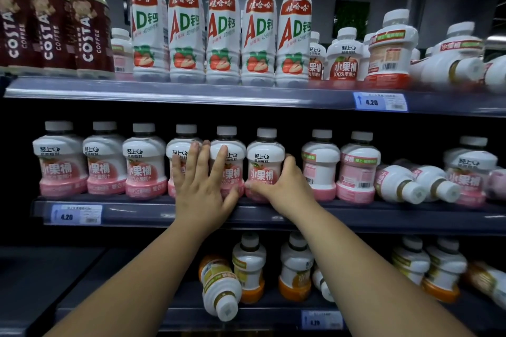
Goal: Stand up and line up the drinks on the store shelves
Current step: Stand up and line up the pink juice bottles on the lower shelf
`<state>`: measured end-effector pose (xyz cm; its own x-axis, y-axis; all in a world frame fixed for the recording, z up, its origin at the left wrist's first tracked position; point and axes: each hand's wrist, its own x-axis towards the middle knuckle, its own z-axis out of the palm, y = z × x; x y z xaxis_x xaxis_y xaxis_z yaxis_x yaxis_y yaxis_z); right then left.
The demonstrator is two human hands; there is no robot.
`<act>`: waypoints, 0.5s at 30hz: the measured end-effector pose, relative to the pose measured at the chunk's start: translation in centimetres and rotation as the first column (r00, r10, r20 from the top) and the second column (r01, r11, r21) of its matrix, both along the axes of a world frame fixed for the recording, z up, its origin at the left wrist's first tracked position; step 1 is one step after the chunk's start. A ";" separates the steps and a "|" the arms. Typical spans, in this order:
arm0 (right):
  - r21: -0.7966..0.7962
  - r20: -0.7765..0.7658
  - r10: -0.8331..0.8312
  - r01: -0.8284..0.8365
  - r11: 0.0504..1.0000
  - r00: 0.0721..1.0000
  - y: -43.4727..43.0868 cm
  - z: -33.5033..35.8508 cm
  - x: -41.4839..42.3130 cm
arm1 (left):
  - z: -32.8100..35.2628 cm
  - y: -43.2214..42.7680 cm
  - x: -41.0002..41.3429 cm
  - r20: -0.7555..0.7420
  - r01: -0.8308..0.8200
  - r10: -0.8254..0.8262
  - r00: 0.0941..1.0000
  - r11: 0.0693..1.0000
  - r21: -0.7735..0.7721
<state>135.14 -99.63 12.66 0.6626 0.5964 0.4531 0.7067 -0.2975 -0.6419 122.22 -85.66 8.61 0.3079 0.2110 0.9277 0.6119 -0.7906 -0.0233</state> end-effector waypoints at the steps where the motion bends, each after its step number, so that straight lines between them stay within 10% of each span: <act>1: -0.007 0.029 -0.021 0.021 1.000 0.999 0.0 -0.1 -0.2 | 0.0 0.0 0.0 0.000 0.002 -0.002 1.000 1.000 -0.003; 10: -0.069 0.147 -0.004 0.014 0.998 0.989 -0.4 -0.8 0.0 | 0.6 -0.9 -0.4 -0.034 0.028 -0.032 0.999 0.991 -0.129; 15: 0.261 0.043 0.157 -0.162 0.952 0.987 -3.1 -1.7 1.1 | 1.4 -4.1 1.0 -0.008 0.158 -0.160 0.987 0.981 -0.109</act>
<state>136.25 -102.75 11.01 0.5570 0.5517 0.6208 0.7457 -0.0030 -0.6663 123.19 -89.78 10.03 0.3610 0.2561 0.8967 0.4781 -0.8764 0.0578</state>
